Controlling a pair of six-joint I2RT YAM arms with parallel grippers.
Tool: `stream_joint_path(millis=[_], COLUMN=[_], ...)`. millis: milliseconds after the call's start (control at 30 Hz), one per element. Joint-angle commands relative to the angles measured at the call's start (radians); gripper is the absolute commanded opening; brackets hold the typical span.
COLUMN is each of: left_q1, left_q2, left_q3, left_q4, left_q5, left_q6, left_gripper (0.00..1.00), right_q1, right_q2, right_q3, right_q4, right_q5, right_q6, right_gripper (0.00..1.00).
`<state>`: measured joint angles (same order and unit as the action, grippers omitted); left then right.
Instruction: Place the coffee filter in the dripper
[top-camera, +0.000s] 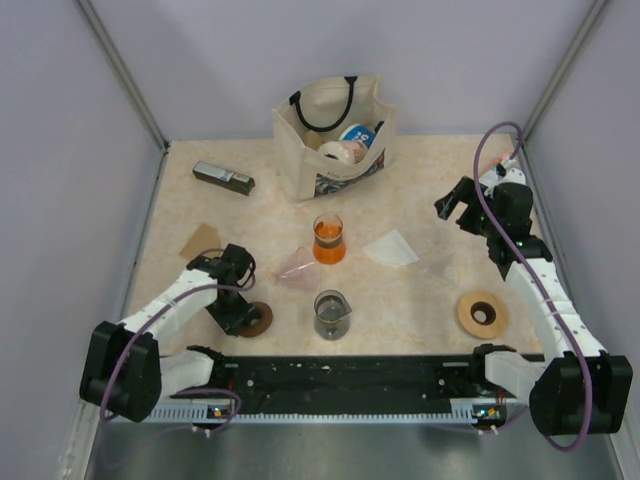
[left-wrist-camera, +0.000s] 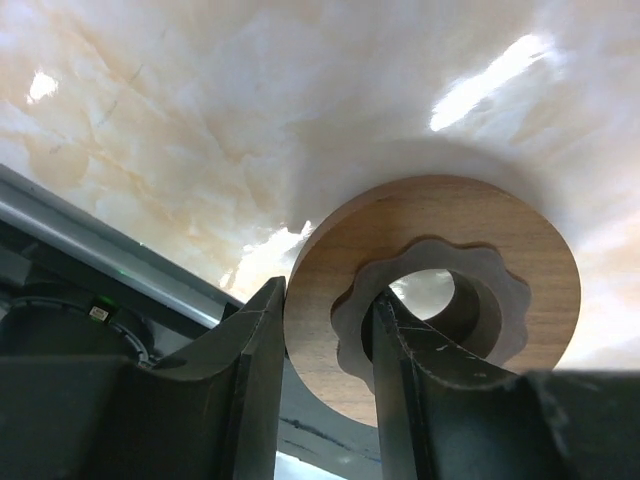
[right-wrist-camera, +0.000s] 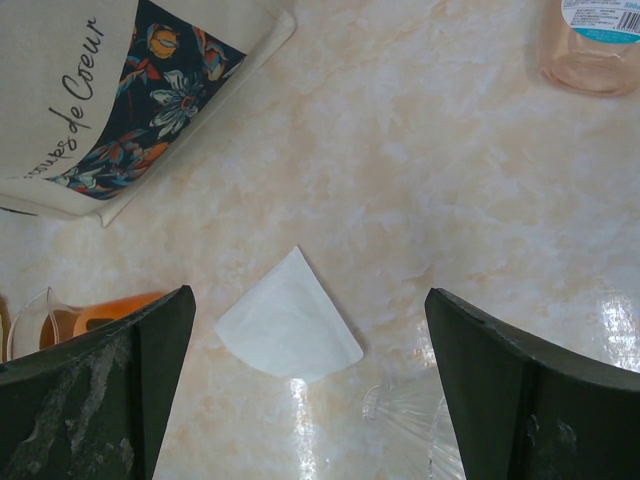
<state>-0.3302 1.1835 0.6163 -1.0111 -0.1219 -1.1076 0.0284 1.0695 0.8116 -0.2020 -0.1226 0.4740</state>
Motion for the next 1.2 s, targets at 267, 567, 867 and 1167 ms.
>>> stream_joint_path(millis=[267,567,867,1167], left_q1=[-0.003,-0.047,-0.167,-0.222], left_q2=[-0.121,0.097,0.464,0.627], left_q3=[0.336,0.620,0.971,1.128], left_q4=[0.153,0.448,0.318,0.123], left_q5=[-0.131,0.053,0.059,0.015], left_q6=[0.251,0.455,0.606,0.560], left_gripper=[0.00,0.00,0.00,0.00], right_q1=[-0.008,-0.008,-0.008,-0.008], right_q2=[-0.026,-0.029,-0.036,-0.019], right_q3=[0.000,0.001,0.000,0.003], right_q4=[0.046,0.044,0.023,0.010], right_q5=[-0.045,-0.060,-0.035,-0.005], right_q6=[0.008,0.006,-0.008,-0.018], right_gripper=[0.98,0.98,0.99,0.99])
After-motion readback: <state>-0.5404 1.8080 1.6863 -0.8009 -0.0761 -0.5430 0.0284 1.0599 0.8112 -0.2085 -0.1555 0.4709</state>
